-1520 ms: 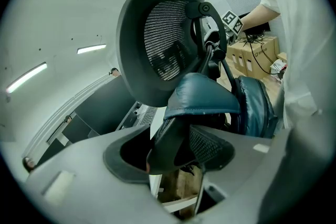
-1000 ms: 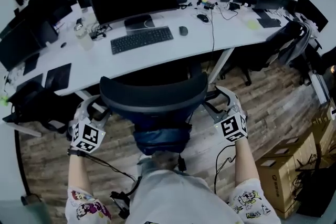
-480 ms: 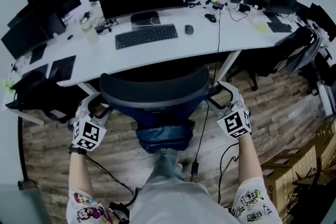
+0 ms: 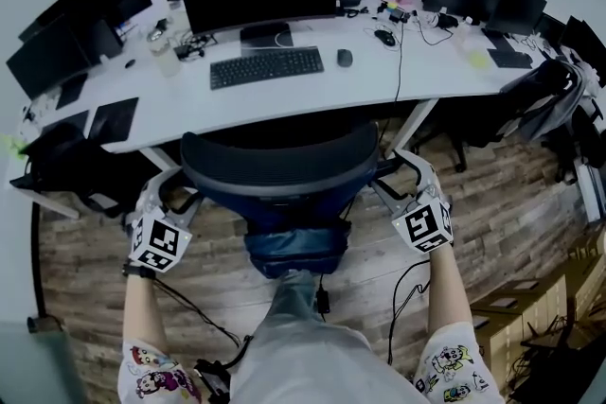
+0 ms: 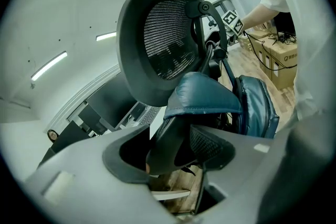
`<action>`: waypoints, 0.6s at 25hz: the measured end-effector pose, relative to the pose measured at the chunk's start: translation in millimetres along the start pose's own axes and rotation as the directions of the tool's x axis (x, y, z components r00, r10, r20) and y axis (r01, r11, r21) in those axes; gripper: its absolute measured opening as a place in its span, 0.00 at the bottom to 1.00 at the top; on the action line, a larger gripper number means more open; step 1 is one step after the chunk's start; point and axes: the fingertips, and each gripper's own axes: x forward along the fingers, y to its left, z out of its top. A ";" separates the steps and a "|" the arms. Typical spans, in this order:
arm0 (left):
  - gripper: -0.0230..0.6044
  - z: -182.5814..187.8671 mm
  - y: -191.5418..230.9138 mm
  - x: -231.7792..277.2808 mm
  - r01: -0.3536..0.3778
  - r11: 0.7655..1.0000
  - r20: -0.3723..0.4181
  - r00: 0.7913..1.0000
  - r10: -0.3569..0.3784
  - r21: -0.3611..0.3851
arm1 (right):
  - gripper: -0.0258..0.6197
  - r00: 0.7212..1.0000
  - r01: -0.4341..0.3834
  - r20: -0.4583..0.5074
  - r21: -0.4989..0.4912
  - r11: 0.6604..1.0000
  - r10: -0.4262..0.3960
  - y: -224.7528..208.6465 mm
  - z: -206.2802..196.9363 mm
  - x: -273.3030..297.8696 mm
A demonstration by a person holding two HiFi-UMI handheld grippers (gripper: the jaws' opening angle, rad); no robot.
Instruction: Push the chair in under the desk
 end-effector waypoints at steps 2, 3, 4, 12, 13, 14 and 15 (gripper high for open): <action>0.44 0.5 0.4 1.0 0.000 1.000 -0.001 1.000 0.000 0.001 | 0.49 1.000 -0.003 -0.001 0.000 1.000 0.003 -1.4 -1.2 1.7; 0.44 0.7 0.5 1.3 0.000 1.000 -0.001 1.000 0.000 0.001 | 0.49 1.000 -0.001 -0.007 -0.002 1.000 0.001 -3.0 -2.3 2.1; 0.44 0.9 0.8 1.7 0.001 1.000 0.000 1.000 -0.001 0.001 | 0.49 1.000 0.001 -0.011 -0.005 1.000 -0.001 -4.8 -2.7 2.6; 0.44 1.2 6.6 8.8 -0.012 1.000 -0.005 1.000 0.012 -0.005 | 0.50 1.000 -0.026 0.008 -0.011 1.000 0.026 -13.0 -2.2 13.8; 0.44 0.9 7.8 10.0 -0.013 1.000 -0.007 1.000 0.013 -0.005 | 0.50 0.999 -0.030 0.009 -0.012 0.999 0.030 -14.2 -2.1 15.9; 0.44 0.7 8.9 11.3 -0.015 1.000 -0.009 1.000 0.015 -0.007 | 0.50 0.999 -0.035 0.013 -0.012 0.999 0.035 -15.4 -2.2 18.3; 0.44 0.6 9.8 12.8 -0.017 1.000 -0.010 1.000 0.017 -0.010 | 0.50 0.999 -0.039 0.016 -0.012 0.999 0.039 -16.7 -2.7 20.6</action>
